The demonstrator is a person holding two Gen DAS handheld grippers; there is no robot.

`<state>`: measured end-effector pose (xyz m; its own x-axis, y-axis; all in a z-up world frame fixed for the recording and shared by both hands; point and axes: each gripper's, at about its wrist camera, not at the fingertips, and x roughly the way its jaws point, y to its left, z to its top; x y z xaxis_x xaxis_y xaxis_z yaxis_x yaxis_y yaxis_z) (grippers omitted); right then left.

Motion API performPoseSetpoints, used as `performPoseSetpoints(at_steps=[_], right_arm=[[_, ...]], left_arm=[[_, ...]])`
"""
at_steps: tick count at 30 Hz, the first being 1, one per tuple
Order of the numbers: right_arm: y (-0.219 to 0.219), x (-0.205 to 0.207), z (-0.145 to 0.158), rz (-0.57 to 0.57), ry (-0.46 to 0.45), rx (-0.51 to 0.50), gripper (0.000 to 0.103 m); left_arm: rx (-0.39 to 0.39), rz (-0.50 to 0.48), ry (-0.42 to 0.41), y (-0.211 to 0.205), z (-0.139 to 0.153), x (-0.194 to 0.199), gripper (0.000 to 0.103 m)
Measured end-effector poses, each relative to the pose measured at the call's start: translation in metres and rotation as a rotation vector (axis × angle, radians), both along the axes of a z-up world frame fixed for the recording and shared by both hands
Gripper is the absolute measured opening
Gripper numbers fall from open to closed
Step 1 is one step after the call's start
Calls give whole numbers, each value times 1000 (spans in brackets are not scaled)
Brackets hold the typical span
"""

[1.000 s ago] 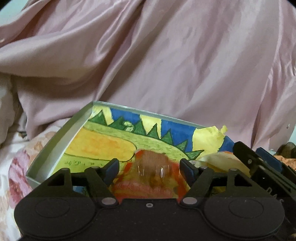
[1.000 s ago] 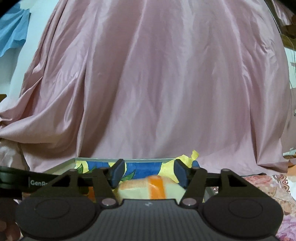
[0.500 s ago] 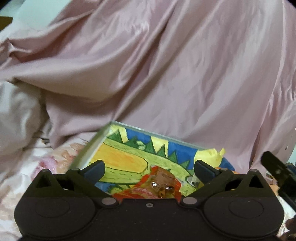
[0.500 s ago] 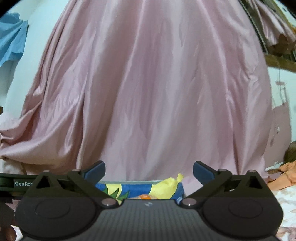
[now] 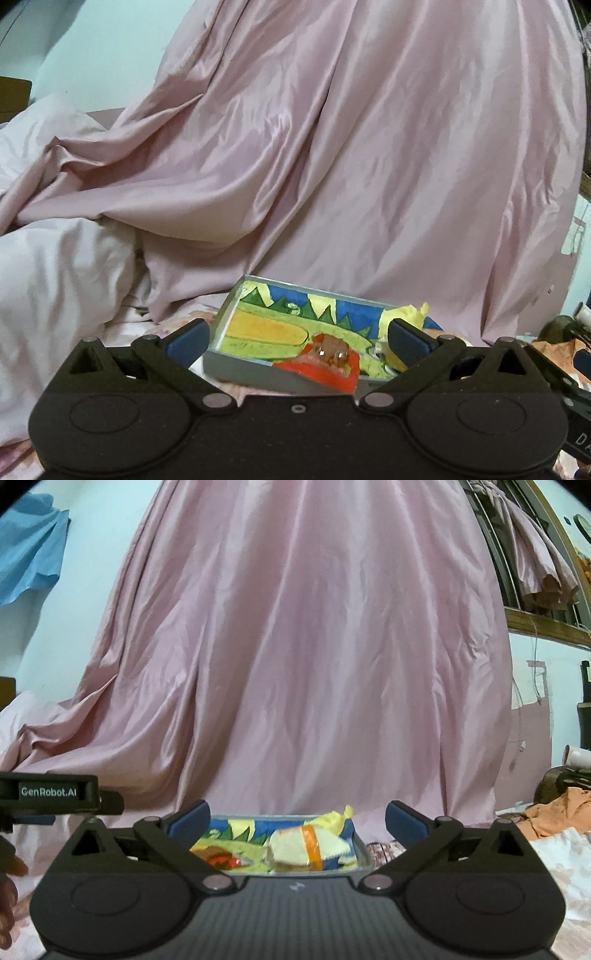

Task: Organize snacks
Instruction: 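Move both grippers back over the remaining snacks on the bed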

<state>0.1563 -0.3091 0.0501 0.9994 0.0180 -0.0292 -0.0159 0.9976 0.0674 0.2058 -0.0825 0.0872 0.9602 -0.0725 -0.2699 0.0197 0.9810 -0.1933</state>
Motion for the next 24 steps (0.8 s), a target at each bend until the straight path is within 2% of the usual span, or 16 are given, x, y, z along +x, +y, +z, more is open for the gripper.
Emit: performPoseSetpoints(at_steps=[15, 19, 24], right_arm=[[17, -83, -18, 5, 71, -50, 103], [25, -94, -27, 19, 129, -66, 103], [35, -101, -39, 49, 245, -98, 103]], left_arm=[[44, -40, 55, 42, -32, -76, 102], [67, -68, 85, 50, -47, -90, 102], [75, -87, 139, 59, -65, -103, 102]])
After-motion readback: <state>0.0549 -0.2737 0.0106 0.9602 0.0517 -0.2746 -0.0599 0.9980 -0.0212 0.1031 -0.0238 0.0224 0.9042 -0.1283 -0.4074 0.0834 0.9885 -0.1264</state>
